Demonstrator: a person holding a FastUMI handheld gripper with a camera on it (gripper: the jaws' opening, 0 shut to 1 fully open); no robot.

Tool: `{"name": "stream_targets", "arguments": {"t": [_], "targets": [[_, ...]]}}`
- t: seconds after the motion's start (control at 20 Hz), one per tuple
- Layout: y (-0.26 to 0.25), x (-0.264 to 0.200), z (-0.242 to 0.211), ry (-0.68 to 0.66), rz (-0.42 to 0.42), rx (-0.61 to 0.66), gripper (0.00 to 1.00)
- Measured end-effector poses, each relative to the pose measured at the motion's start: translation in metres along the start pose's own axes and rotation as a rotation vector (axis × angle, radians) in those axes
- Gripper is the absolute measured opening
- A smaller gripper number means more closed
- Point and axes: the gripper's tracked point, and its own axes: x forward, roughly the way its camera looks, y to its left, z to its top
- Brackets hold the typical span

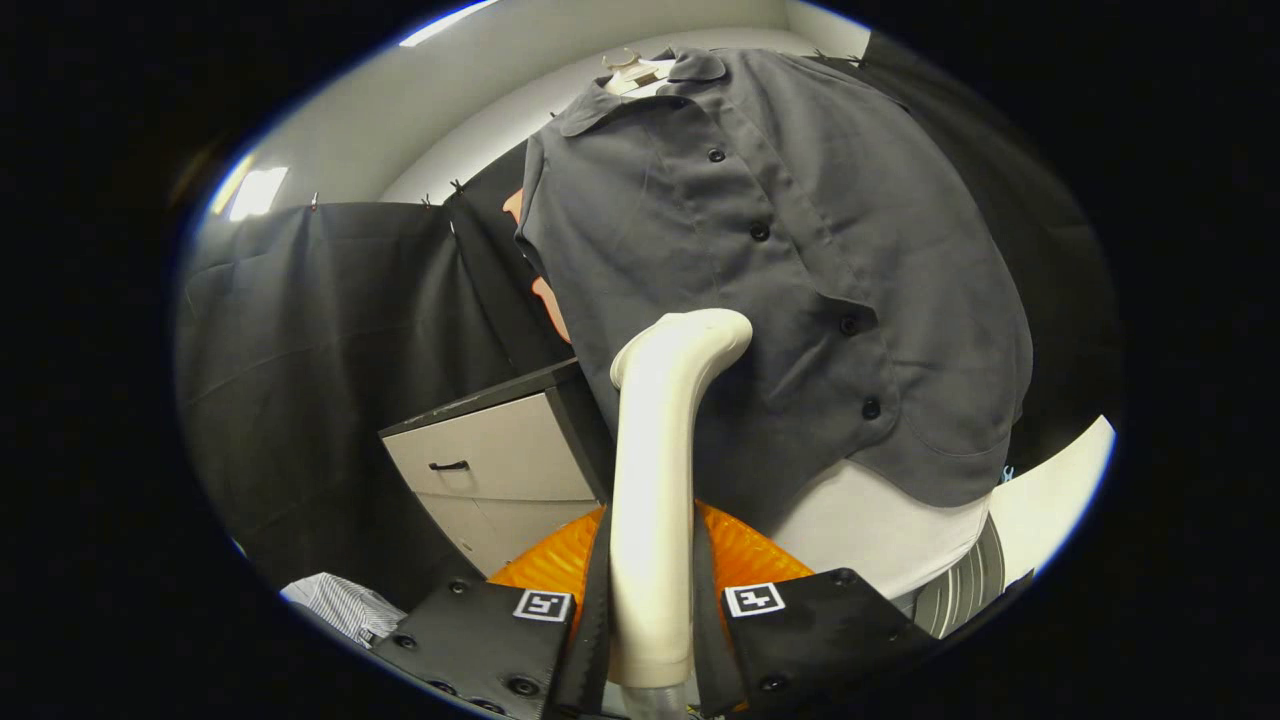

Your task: Iron the clothes twice with a garment steamer, once on the left side and once on the right side.

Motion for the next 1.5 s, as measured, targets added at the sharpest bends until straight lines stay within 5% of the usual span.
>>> {"name": "stream_targets", "arguments": {"t": [0.65,1.5], "targets": [[0.029,-0.054,0.129,-0.203,0.060,-0.067,0.42],[-0.060,-0.048,0.280,-0.362,-0.035,-0.132,0.42]]}}
